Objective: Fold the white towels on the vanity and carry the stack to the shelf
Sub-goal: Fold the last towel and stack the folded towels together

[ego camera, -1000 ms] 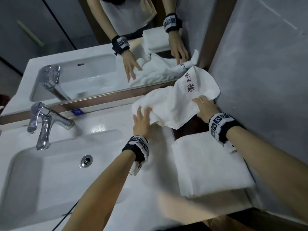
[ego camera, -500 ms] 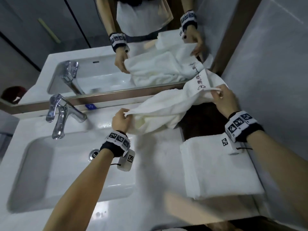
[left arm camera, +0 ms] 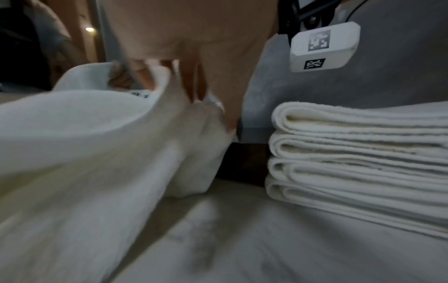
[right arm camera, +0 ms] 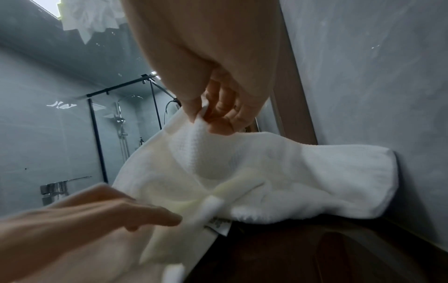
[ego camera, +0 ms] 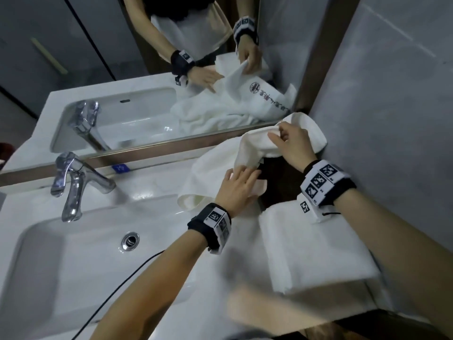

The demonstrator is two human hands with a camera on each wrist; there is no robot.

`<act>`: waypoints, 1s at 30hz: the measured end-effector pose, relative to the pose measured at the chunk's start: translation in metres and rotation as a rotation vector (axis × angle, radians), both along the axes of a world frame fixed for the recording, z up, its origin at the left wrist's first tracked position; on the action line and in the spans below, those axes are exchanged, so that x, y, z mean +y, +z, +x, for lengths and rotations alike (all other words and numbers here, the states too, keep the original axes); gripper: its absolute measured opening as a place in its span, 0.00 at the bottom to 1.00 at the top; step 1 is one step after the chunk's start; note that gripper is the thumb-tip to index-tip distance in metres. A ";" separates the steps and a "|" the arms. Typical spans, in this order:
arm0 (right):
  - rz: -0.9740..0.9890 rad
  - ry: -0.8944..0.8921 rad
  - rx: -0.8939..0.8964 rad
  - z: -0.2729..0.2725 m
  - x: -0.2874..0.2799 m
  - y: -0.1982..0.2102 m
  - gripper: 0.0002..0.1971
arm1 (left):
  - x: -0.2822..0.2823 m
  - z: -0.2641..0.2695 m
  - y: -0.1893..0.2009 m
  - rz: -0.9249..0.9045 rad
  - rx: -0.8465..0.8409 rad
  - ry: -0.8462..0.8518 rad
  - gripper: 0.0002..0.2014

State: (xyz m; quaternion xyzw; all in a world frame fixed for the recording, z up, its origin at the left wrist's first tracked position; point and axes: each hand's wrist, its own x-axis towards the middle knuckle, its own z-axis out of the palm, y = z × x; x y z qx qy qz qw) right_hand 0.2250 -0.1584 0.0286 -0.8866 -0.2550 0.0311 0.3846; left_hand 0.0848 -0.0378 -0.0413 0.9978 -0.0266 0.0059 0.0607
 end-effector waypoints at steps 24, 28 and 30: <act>0.351 0.267 0.301 -0.033 -0.014 0.007 0.06 | 0.033 0.011 0.092 -0.727 -0.258 0.325 0.21; 0.297 0.363 0.194 -0.037 -0.001 0.015 0.14 | 0.039 0.008 0.126 -0.808 -0.385 0.366 0.19; 0.227 0.408 0.160 -0.038 0.009 0.017 0.19 | 0.039 0.004 0.143 -0.856 -0.461 0.372 0.18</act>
